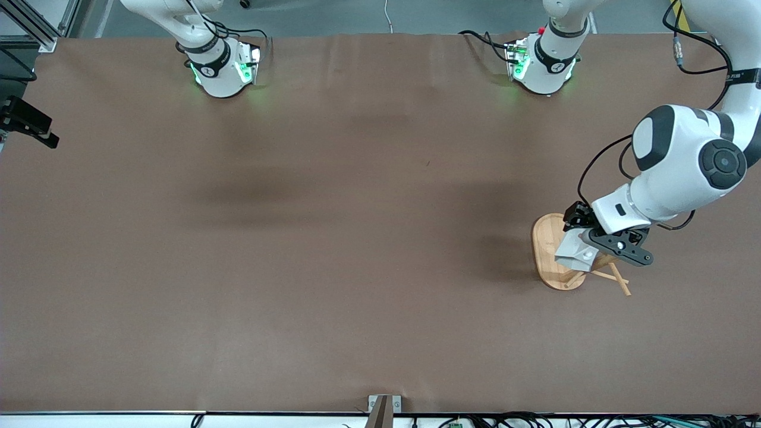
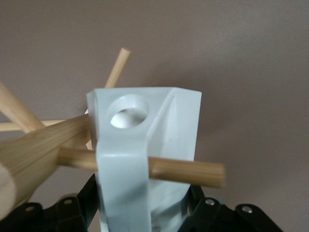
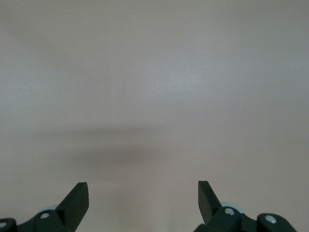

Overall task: Hang cup on rack
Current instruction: 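Lower the cup handle onto a rack peg with the left gripper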

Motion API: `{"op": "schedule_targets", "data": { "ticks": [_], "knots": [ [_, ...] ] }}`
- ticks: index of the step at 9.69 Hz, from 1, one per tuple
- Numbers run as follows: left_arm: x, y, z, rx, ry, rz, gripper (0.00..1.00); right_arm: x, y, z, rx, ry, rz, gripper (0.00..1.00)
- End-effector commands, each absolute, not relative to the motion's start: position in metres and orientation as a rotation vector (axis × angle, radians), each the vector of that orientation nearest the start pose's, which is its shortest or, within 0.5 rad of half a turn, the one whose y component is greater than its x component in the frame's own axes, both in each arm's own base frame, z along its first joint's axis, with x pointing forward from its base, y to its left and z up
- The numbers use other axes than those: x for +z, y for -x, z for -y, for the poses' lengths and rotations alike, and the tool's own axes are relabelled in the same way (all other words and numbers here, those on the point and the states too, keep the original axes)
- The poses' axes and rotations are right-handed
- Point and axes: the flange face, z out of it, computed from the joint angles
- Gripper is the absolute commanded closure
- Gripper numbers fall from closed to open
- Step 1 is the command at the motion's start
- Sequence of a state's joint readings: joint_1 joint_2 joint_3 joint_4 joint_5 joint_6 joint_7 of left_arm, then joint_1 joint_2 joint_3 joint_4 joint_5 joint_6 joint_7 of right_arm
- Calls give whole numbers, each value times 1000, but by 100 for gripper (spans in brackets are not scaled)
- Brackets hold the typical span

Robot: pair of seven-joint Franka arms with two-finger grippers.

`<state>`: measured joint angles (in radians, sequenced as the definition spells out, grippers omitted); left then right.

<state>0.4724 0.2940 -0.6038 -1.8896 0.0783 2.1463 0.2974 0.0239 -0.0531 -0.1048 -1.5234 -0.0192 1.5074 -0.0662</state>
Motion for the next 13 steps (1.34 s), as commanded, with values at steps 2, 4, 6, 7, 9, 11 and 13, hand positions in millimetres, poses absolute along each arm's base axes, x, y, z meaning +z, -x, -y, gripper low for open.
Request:
{"op": "schedule_targets", "data": {
  "ticks": [2, 4, 6, 7, 9, 11, 13],
  "knots": [
    [359, -617, 54, -16, 3179, -746, 0, 674, -526, 46, -72, 3172, -48, 0],
    [366, -619, 55, -35, 3177, -731, 0, 673, -526, 48, -70, 3166, -55, 0],
    [385, -626, 56, -87, 3174, -722, 0, 673, -526, 48, -70, 3167, -55, 0],
    [394, -628, 63, -97, 3180, -706, 0, 673, -526, 48, -70, 3167, -53, 0],
    [419, -629, 88, -67, 3216, -599, 0, 671, -528, 45, -63, 3169, -48, 0],
    [435, -628, 95, -48, 3224, -561, 0, 671, -528, 44, -65, 3172, -43, 0],
    [465, -624, 98, -3, 3232, -410, 0, 671, -528, 45, -65, 3169, -45, 0]
  ]
}}
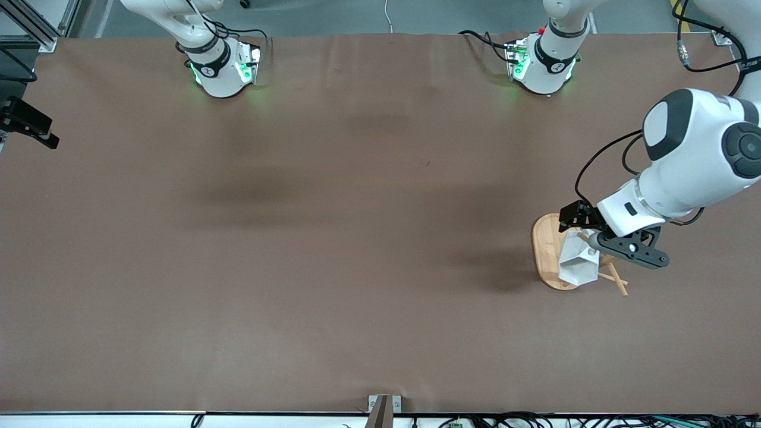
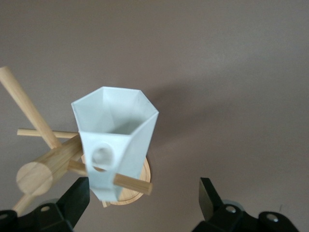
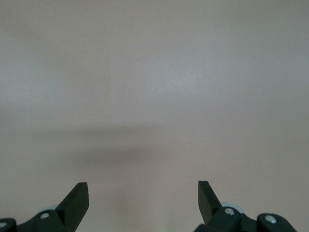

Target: Hang cup on rack

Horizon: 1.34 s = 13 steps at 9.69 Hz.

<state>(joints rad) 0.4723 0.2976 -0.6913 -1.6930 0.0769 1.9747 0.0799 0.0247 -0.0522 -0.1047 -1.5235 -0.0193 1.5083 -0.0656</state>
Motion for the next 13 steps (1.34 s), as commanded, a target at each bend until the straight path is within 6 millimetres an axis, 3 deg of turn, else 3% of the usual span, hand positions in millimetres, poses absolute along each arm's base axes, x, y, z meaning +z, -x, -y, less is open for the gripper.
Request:
{"op": "schedule_targets", "data": {
  "ticks": [1, 3, 6, 9, 10, 13],
  "knots": [
    [490, -617, 107, -15, 3222, -330, 0, 671, -528, 45, -65, 3171, -43, 0],
    [516, -616, 105, -11, 3217, -284, 0, 672, -528, 44, -67, 3172, -41, 0],
    [579, -599, 110, -147, 3174, -190, 0, 672, -528, 46, -67, 3169, -50, 0],
    [615, -582, 108, -146, 3136, -182, 0, 671, -529, 48, -65, 3172, -53, 0],
    [628, -578, 95, -174, 3119, -142, 0, 668, -531, 49, -57, 3173, -55, 0],
    [641, -560, 81, -122, 3119, -79, 0, 672, -535, 50, -72, 3175, -58, 0]
  ]
}}
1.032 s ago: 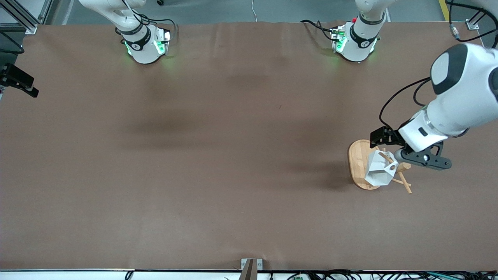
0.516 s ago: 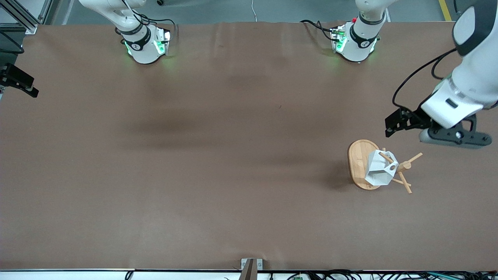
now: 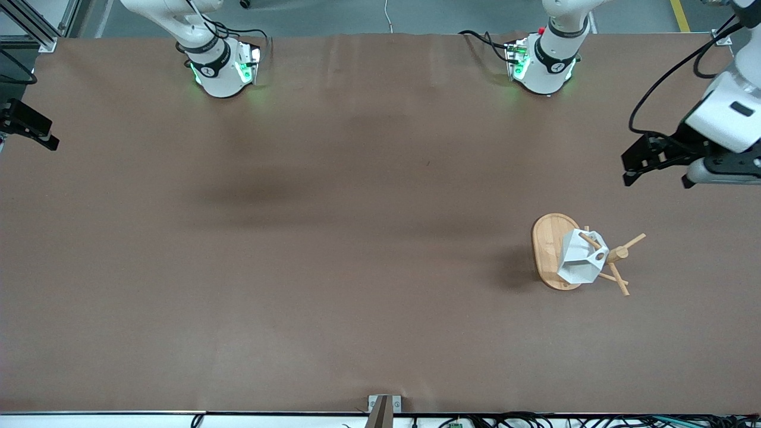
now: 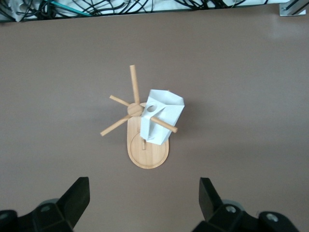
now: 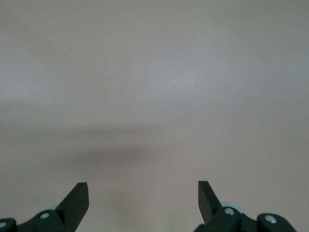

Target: Hang cup on rack

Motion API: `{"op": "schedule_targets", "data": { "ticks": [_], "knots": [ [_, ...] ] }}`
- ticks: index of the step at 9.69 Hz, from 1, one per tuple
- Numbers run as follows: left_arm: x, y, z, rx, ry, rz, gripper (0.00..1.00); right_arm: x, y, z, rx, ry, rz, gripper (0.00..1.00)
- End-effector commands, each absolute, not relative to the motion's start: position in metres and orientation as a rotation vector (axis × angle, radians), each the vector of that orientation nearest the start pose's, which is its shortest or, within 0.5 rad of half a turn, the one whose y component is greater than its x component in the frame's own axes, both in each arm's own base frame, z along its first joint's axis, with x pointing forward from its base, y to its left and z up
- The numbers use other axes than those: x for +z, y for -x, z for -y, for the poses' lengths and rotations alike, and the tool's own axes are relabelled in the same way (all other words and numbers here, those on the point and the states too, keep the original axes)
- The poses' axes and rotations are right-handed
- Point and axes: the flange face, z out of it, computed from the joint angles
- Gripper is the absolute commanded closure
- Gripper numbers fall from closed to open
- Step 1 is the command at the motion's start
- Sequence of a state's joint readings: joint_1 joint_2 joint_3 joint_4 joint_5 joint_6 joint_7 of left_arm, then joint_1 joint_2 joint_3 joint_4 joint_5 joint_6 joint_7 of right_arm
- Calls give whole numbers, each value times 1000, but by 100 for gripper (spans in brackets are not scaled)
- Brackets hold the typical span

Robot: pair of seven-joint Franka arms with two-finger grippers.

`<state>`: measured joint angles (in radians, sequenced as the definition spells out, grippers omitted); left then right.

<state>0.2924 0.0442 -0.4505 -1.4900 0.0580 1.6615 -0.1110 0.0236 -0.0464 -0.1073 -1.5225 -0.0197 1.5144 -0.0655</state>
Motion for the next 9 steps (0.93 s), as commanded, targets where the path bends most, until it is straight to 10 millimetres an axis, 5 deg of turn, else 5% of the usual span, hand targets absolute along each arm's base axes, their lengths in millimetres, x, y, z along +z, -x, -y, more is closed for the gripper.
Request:
{"op": "schedule_targets", "data": {
  "ticks": [1, 5, 9],
  "knots": [
    [642, -551, 88, -83, 3111, -102, 0, 673, -537, 50, -77, 3176, -58, 0],
    [633, -526, 73, -16, 3132, -139, 0, 673, -544, 52, -81, 3176, -46, 0],
    [637, -528, 70, -28, 3128, -182, 0, 672, -544, 56, -76, 3169, -23, 0]
  ]
}}
